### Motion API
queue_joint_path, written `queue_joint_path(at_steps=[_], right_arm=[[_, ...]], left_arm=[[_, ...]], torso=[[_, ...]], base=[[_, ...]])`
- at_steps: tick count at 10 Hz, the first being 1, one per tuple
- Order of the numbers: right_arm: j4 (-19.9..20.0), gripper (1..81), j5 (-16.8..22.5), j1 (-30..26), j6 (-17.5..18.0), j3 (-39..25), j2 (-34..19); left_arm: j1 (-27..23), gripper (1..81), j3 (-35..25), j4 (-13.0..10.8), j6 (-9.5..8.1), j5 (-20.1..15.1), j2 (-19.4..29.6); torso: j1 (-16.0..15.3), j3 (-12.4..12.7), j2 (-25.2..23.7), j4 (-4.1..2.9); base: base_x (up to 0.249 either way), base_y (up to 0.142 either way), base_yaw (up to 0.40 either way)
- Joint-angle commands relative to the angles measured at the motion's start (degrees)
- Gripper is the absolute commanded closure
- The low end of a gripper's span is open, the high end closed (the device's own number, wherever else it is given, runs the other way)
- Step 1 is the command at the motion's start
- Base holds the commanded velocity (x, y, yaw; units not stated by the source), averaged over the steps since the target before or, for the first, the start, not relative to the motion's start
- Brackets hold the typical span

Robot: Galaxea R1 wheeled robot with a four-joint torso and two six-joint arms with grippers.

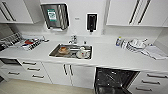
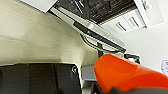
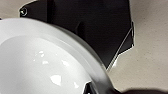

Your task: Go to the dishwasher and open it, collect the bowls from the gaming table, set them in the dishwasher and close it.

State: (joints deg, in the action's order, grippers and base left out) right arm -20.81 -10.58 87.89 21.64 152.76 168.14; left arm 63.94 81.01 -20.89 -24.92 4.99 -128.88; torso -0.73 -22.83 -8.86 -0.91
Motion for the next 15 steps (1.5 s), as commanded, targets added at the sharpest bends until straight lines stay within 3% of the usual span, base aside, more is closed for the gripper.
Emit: queue_joint_path(at_steps=[1,3,8,9,11,15], right_arm=[[-0.2,81.1,2.2,-0.9,0.1,-0.7,-0.6],[-0.2,81.1,2.1,-1.0,0.1,-0.8,-0.7],[-0.1,81.1,2.1,-1.4,0.2,-1.2,-1.2],[-0.1,81.1,2.1,-1.6,0.2,-1.2,-1.2],[-0.1,81.1,2.1,-1.7,0.2,-1.4,-1.2],[-0.1,81.1,2.1,-1.8,0.2,-1.7,-1.2]], left_arm=[[-15.0,81.1,-2.9,0.9,-4.69,-14.3,1.5],[-21.5,81.1,-2.8,0.9,-7.94,-20.9,-0.3],[-31.8,81.1,0.5,0.8,-12.78,-30.2,-7.1],[-34.3,81.1,0.7,0.6,-14.1,-32.3,-8.5],[-38.1,81.1,2.7,0.5,-16.47,-36.6,-12.1],[-41.3,81.1,4.8,0.2,-17.45,-39.9,-16.5]], torso=[[0.0,-1.7,0.0,0.0],[0.0,-4.9,0.0,0.0],[-0.1,-12.3,0.1,0.0],[-0.1,-9.9,0.1,0.0],[-0.1,-11.4,0.1,0.0],[-0.1,-11.5,0.2,0.0]], base=[[0.0,0.0,0.0],[0.0,0.0,0.0],[0.0,0.0,0.0],[0.0,0.0,0.0],[0.0,0.0,0.0],[0.0,0.0,0.0]])
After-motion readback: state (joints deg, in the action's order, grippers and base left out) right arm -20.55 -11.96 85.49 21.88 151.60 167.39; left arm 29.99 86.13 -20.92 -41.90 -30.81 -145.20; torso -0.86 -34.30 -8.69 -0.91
